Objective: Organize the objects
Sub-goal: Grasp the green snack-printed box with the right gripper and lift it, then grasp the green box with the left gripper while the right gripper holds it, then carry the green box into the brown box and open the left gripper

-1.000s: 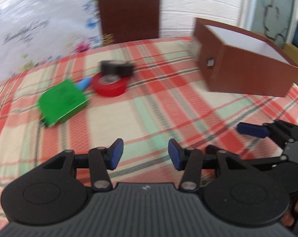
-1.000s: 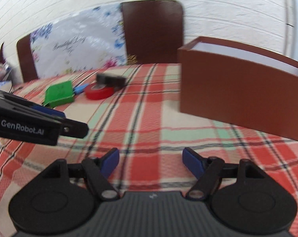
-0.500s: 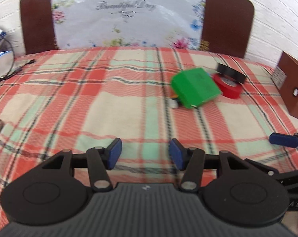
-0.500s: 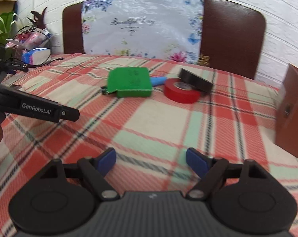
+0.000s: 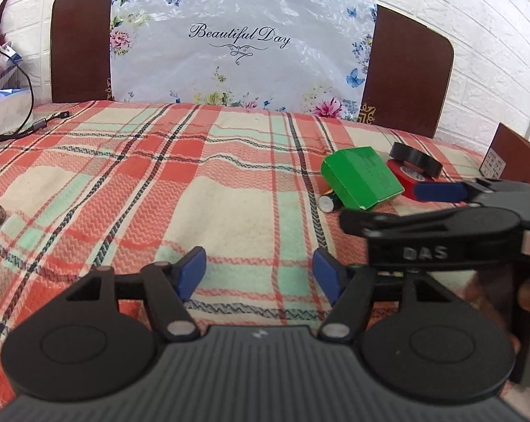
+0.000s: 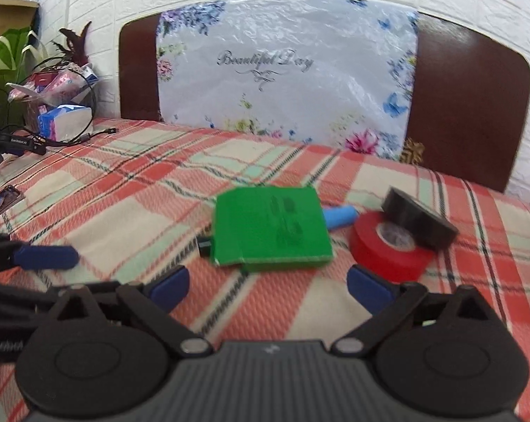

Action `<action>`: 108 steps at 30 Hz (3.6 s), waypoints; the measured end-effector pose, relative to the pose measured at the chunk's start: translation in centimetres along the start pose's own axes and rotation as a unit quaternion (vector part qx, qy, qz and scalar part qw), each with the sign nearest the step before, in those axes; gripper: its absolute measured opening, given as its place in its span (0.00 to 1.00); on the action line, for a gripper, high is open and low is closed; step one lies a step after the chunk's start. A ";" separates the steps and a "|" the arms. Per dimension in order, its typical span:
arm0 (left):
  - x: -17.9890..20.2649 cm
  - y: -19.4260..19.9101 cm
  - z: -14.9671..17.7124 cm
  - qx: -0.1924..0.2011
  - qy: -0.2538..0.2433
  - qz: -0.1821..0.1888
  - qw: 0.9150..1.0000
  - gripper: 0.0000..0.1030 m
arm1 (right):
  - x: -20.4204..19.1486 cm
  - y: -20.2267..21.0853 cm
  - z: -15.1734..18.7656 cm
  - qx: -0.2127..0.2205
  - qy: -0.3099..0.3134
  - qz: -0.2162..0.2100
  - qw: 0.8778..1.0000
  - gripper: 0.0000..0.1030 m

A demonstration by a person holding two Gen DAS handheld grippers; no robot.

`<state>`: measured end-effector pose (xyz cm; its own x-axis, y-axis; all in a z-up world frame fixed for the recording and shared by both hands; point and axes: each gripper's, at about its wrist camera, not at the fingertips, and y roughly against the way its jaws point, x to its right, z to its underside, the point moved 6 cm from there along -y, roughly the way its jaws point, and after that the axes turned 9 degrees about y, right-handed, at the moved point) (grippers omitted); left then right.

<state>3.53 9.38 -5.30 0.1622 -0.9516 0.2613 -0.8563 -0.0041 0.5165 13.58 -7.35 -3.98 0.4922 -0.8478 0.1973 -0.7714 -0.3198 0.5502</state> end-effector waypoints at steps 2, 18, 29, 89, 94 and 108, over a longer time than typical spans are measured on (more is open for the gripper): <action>-0.1 0.0 -0.1 0.001 0.006 0.006 1.000 0.68 | -0.1 -1.3 -0.6 -0.004 0.007 0.000 1.000 1.00; -0.2 -0.1 -0.2 -0.001 0.011 0.013 1.000 0.70 | -0.3 1.0 1.2 -0.023 -0.008 -0.037 0.999 0.21; 0.1 -0.3 -0.4 -0.014 0.005 0.017 1.000 0.74 | -1.7 8.6 5.3 -0.027 0.012 -0.039 0.999 0.21; 44.8 0.7 -3.5 -0.062 -0.186 0.336 0.921 0.57 | 24.6 22.9 6.8 0.107 -0.076 0.262 0.956 0.20; 46.6 -2.5 -1.2 -0.073 -0.204 0.288 0.933 0.64 | 28.6 20.6 9.7 0.027 -0.092 0.288 0.953 0.34; 40.8 -0.2 -2.1 -0.076 -0.158 0.277 0.945 0.74 | 25.0 23.7 11.3 0.090 -0.114 0.308 0.940 0.78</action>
<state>11.34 -28.78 6.95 -0.4645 -0.8395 0.2819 -0.6826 0.5422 0.4899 2.98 -40.89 4.79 -0.1527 -0.9579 0.2432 -0.9477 0.2117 0.2387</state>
